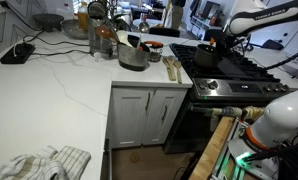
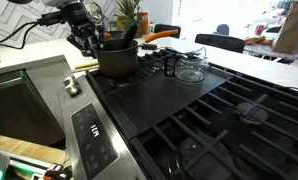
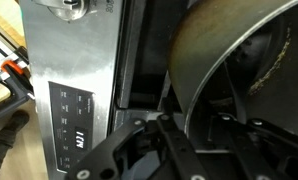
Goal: Move the pot from the rear left plate onto the front left plate
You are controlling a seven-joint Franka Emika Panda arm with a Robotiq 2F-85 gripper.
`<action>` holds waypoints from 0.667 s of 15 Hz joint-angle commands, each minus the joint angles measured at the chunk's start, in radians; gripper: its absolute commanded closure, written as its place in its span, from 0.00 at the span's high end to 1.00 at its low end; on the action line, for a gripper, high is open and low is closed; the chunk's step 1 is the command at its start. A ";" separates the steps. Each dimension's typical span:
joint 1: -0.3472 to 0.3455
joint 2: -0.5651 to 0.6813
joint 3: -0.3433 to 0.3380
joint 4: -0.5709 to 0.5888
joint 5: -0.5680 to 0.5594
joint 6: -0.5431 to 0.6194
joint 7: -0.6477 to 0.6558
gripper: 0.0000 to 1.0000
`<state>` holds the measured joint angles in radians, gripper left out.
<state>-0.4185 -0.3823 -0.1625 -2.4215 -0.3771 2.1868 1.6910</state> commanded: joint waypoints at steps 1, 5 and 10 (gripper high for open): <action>-0.010 -0.012 0.005 -0.030 -0.031 0.033 0.022 0.67; -0.010 -0.045 0.003 -0.048 -0.046 0.091 0.007 0.96; 0.005 -0.136 0.026 -0.098 -0.098 0.270 -0.106 1.00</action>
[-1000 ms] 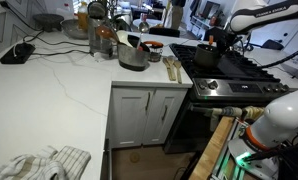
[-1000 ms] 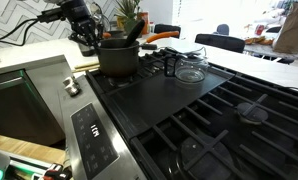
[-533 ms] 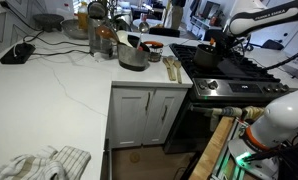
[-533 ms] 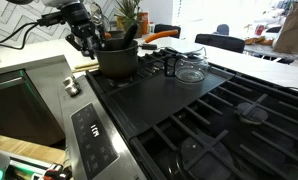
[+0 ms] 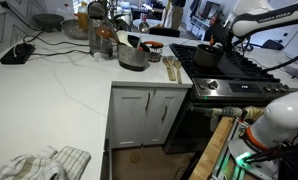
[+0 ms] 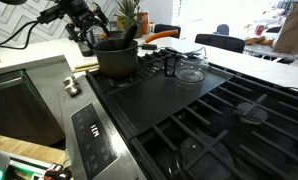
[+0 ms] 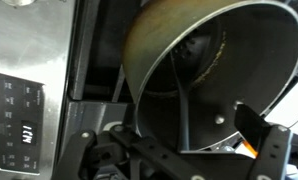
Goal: Move the pot from the rear left plate onto the front left plate
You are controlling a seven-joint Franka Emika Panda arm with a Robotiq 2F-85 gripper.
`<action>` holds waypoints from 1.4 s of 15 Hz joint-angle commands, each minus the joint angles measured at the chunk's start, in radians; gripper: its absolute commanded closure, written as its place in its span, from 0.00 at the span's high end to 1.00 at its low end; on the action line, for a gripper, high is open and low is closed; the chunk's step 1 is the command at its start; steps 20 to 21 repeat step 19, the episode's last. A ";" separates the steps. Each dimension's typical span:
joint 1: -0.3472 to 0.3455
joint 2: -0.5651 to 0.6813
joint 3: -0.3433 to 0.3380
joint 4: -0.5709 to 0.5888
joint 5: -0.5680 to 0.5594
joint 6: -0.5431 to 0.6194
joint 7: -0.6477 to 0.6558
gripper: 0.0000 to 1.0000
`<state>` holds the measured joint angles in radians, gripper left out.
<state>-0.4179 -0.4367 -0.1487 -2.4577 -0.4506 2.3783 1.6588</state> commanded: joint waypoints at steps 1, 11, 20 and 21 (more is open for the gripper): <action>0.019 -0.098 0.013 -0.069 -0.001 0.092 -0.128 1.00; 0.201 -0.205 -0.020 -0.062 0.384 -0.017 -0.738 1.00; 0.138 -0.191 0.048 -0.049 0.467 -0.056 -0.846 1.00; 0.138 -0.191 0.048 -0.049 0.467 -0.056 -0.846 1.00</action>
